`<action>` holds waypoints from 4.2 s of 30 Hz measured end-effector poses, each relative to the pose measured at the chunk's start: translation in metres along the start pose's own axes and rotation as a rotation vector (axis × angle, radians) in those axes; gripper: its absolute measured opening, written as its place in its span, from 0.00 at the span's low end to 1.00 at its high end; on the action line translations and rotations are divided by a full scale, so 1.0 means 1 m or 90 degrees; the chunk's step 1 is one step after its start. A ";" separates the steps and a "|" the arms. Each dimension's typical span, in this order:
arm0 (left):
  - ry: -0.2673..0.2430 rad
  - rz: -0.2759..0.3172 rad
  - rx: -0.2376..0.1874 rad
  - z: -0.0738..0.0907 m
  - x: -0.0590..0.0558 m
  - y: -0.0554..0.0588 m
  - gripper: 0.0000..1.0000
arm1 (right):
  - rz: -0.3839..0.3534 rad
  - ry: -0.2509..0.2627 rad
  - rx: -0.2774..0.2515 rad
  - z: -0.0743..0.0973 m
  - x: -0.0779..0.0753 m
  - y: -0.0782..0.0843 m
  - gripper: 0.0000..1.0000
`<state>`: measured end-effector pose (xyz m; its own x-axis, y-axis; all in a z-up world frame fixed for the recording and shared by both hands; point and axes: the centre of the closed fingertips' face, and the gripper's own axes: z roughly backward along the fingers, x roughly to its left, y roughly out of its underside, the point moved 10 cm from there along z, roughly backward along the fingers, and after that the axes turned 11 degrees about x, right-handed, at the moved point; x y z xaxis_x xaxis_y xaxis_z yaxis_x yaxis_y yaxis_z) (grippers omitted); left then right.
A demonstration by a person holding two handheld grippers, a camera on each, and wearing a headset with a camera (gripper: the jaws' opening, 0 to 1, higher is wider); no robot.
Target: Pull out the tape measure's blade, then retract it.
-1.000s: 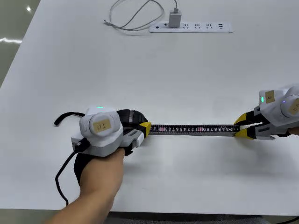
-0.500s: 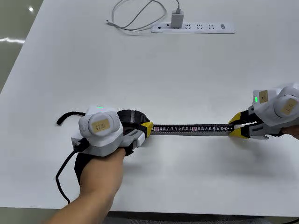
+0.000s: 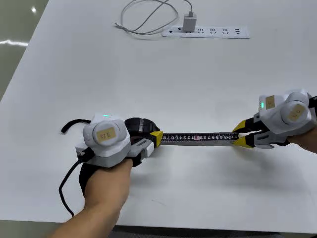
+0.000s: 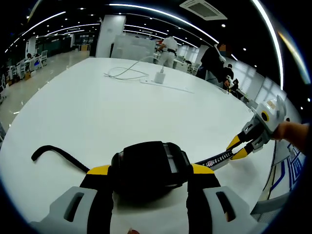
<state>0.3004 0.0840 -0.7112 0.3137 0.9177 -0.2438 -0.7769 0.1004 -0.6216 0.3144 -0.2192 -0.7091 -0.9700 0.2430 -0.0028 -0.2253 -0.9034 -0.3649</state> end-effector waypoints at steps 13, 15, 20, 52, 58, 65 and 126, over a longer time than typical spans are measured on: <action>0.007 0.005 -0.001 0.001 0.001 0.000 0.57 | 0.005 -0.015 -0.021 -0.013 0.000 -0.024 0.10; 0.009 0.006 0.001 0.001 0.002 0.000 0.57 | 0.005 -0.017 -0.024 -0.014 0.000 -0.027 0.10; 0.009 0.004 0.001 0.001 0.002 0.000 0.57 | 0.001 -0.021 -0.030 -0.017 0.001 -0.031 0.10; 0.021 0.008 0.003 0.001 0.003 0.000 0.57 | -0.008 -0.041 -0.068 -0.036 0.008 -0.069 0.10; 0.023 0.010 0.002 0.000 0.004 0.000 0.57 | -0.012 -0.045 -0.076 -0.041 0.009 -0.076 0.10; 0.023 0.008 0.002 0.000 0.004 0.000 0.57 | -0.008 -0.053 -0.079 -0.049 0.010 -0.085 0.10; 0.059 0.037 0.013 -0.001 0.002 -0.001 0.68 | 0.011 -0.048 -0.123 -0.072 0.018 -0.135 0.15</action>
<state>0.3024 0.0854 -0.7115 0.3159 0.8827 -0.3481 -0.8063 0.0563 -0.5888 0.3340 -0.0671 -0.7273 -0.9792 0.1950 0.0564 -0.1944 -0.8208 -0.5371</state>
